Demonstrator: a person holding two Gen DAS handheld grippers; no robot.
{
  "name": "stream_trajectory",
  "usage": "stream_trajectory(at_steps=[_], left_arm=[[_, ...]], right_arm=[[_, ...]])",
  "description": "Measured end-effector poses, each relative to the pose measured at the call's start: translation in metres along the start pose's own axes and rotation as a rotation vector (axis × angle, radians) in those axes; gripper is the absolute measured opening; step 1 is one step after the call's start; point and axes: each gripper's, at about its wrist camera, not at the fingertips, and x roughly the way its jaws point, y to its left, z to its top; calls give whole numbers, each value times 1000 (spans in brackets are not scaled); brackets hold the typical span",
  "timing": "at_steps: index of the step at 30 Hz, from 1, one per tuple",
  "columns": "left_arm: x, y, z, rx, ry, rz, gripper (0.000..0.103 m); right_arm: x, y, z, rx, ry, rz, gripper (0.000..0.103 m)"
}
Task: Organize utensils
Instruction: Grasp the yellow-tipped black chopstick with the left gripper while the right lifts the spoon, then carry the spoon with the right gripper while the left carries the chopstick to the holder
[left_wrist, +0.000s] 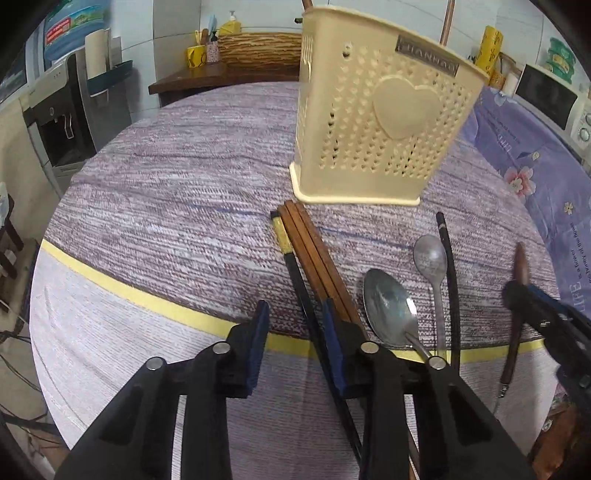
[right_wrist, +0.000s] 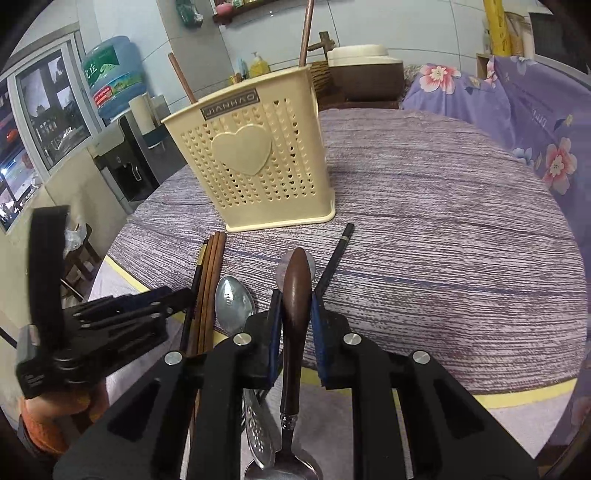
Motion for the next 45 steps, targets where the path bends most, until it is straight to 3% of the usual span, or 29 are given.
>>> stream_trajectory(at_steps=[8,16,22,28,36,45], left_arm=[[-2,-5,-4,5,-1,53,27],[20,8,32,-9,22,66,26],[28,12,45,-18,28,85,13],[25,7,38,-8,4,104,10],[18,20,36,-68,-13,10,8],[-36,40,39,-115,-133,-60,8]], right_arm=[[-19,3,-2,-8,-36,17,16],[-23,1,-5,4,-42,11,16],[-22,-2,-5,16,-41,2,16],[-20,-4,-5,19,-41,-1,16],[-25,-16,-9,31,-69,-16,16],[-51,-38,-7,61,-146,-51,16]])
